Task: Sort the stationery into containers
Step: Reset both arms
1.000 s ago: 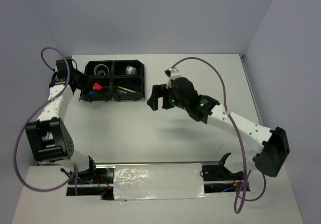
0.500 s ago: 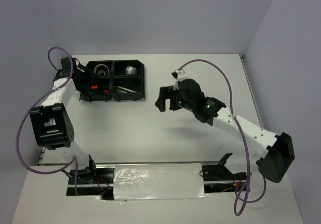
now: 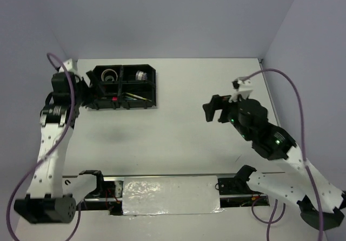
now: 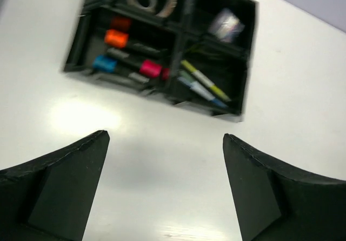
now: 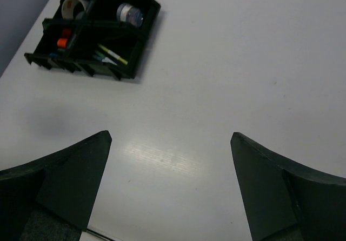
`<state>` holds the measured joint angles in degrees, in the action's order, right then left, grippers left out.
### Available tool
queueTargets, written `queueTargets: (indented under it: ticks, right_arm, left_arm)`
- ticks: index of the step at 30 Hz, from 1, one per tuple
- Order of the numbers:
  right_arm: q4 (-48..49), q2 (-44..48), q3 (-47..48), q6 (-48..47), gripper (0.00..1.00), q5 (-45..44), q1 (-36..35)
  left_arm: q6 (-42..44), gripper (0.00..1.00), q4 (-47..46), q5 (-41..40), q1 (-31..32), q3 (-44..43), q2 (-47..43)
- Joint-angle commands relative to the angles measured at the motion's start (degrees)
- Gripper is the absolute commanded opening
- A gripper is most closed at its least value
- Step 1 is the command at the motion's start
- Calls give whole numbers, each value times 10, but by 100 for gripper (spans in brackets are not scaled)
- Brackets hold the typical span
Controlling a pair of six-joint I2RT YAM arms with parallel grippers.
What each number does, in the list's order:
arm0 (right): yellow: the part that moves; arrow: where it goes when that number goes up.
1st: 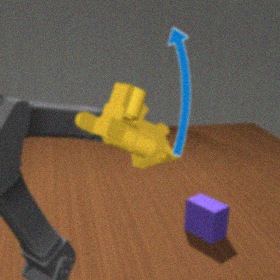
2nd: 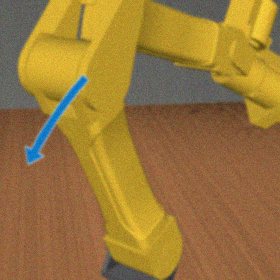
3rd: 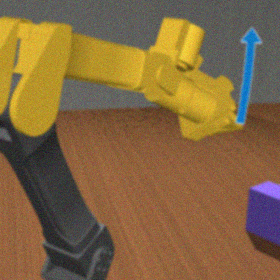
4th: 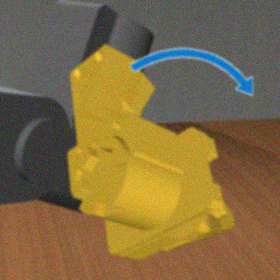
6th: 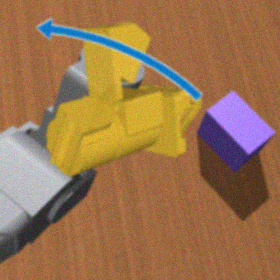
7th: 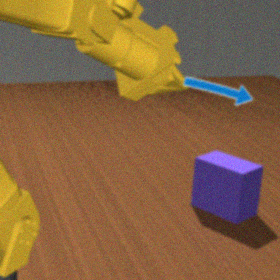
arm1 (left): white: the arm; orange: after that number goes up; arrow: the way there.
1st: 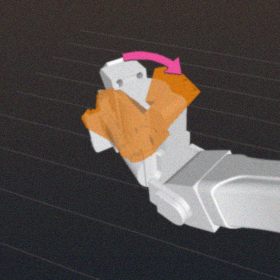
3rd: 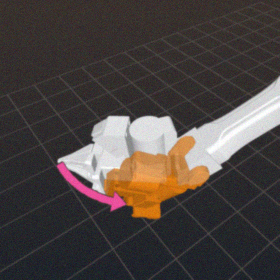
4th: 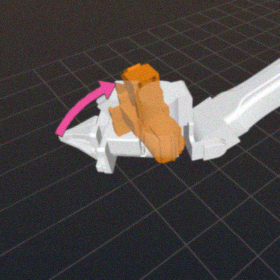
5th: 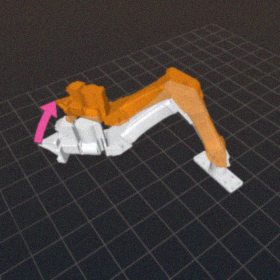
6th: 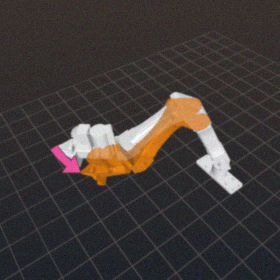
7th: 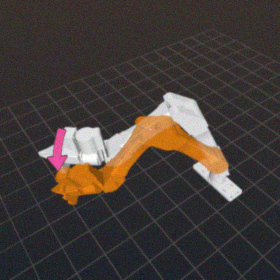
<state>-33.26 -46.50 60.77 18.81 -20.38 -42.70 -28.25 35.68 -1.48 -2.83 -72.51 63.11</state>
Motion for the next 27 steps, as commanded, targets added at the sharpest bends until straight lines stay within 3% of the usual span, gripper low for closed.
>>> queueTargets:
  ticks: [1, 7, 12, 20, 27]
  right_arm:
    - [-73, 79, 21, -29, 100, -82, 2]
    - [-107, 190, -17, -39, 100, -90, 3]
    - [-175, 245, -17, -16, 100, -98, 2]
    - [-171, 293, -43, -2, 100, -112, 2]
    - [-187, 279, -39, 0, 100, -131, 2]
  left_arm:
    - [57, 99, 55, -113, 13, 81, -101]
    - [59, 99, 34, -67, 22, 180, -290]
    - [59, 99, 31, -57, 46, 193, -429]
    - [33, 99, 26, -50, 47, 210, -441]
    - [30, 99, 27, -43, 47, 212, -426]
